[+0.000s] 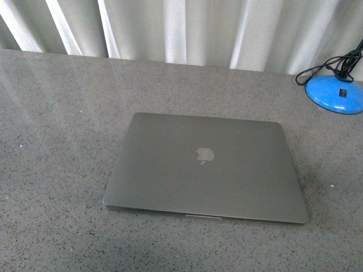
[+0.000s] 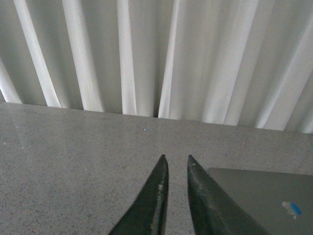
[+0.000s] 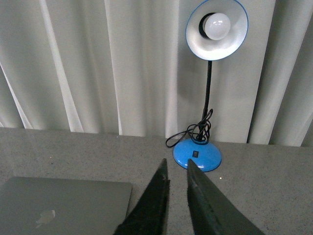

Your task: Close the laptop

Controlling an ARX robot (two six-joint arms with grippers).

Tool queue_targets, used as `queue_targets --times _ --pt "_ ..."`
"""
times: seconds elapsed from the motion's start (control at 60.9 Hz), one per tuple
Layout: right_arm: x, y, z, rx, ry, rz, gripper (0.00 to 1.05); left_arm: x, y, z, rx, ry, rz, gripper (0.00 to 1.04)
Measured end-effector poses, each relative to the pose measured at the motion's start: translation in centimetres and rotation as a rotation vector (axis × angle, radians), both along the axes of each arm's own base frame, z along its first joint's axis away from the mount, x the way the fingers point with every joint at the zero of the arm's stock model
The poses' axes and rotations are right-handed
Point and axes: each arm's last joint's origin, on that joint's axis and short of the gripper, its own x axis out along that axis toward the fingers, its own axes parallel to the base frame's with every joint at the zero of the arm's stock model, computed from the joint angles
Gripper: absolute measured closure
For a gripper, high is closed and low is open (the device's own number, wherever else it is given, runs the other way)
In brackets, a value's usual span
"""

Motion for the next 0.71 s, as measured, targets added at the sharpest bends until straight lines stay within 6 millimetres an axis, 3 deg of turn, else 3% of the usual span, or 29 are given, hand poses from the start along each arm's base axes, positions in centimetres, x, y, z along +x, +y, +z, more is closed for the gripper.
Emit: queue_targets --times 0.148,0.328,0.377,0.706 --pt "0.0 0.0 0.0 0.0 0.0 0.0 0.56 0.0 0.0 0.0 0.0 0.0 0.0 0.53" --pt "0.0 0.0 0.0 0.0 0.0 0.0 0.12 0.0 0.0 0.0 0.0 0.0 0.0 0.07" --pt "0.0 0.0 0.0 0.002 0.0 0.0 0.08 0.0 0.0 0.0 0.002 0.0 0.0 0.06" --pt "0.0 0.0 0.0 0.001 0.0 0.0 0.1 0.0 0.0 -0.01 0.002 0.001 0.0 0.07"
